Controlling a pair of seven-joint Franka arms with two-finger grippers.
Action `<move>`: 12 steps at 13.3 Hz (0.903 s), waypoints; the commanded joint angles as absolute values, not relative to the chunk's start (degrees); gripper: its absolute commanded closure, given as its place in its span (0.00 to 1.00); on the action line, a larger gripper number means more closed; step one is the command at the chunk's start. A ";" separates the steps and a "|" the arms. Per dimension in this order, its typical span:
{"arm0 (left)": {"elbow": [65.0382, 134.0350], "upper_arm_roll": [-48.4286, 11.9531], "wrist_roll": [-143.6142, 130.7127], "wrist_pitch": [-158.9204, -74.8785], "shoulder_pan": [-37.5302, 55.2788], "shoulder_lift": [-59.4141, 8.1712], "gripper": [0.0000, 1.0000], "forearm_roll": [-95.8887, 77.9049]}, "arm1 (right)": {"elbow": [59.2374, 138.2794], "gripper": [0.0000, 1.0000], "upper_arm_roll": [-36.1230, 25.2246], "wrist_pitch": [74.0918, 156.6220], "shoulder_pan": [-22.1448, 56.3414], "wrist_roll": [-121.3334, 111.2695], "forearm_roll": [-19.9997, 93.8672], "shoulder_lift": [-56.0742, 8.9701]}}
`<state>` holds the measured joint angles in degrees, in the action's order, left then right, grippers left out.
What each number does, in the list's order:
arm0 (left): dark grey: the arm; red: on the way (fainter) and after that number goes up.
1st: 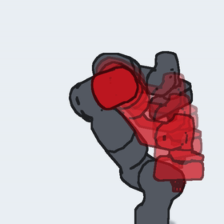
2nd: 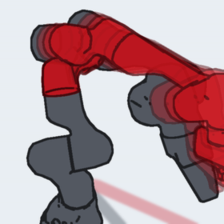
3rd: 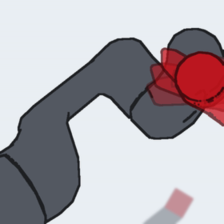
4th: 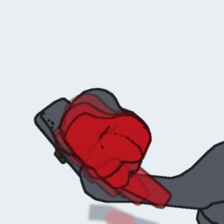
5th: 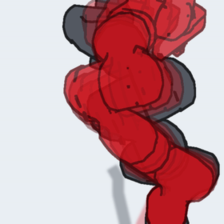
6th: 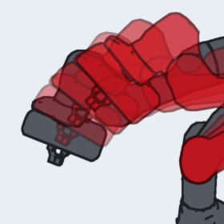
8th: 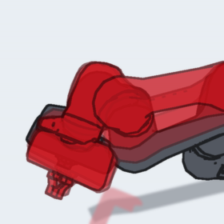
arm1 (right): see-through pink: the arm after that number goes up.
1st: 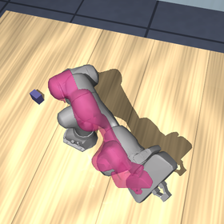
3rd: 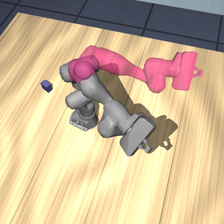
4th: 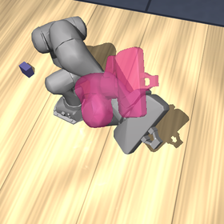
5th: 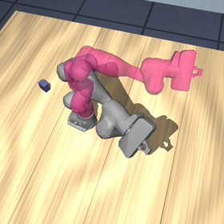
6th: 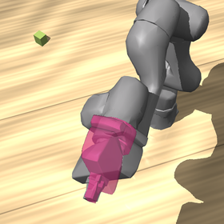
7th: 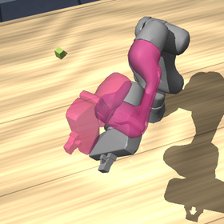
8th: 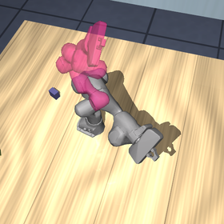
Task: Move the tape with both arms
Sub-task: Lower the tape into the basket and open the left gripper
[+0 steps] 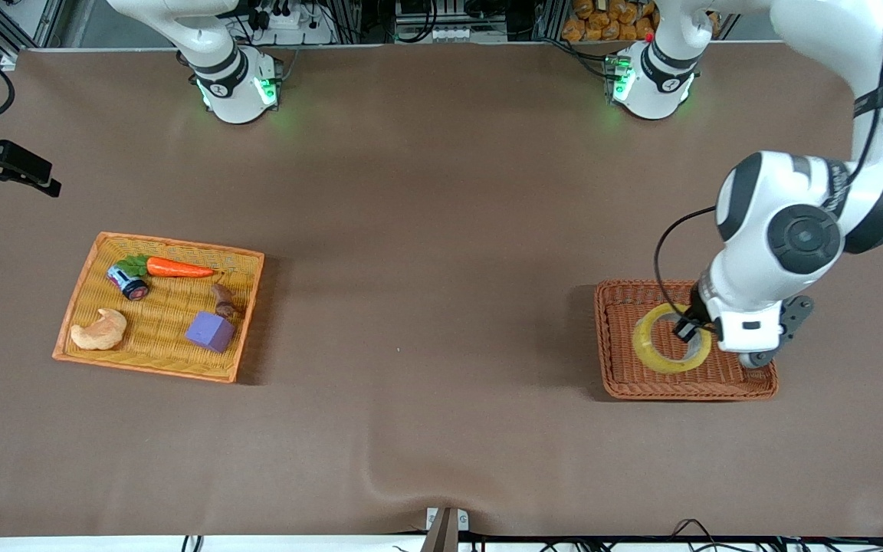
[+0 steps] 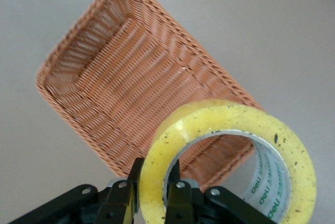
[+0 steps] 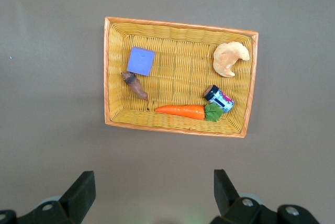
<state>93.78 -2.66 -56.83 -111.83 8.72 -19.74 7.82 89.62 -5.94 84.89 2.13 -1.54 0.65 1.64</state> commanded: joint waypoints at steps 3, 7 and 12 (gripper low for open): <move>106.42 -3.60 -44.75 -118.11 0.45 -10.82 1.00 5.63 | 89.12 0.00 -5.89 84.81 1.93 -1.14 -0.09 1.93; 111.87 -3.52 -44.74 -126.81 0.18 -12.56 1.00 5.54 | 89.12 0.00 -5.80 85.25 2.20 -1.06 0.00 1.85; 112.15 -3.43 -45.61 -129.37 0.18 -18.01 1.00 4.13 | 89.73 0.00 -5.71 86.57 2.20 -0.97 0.00 1.76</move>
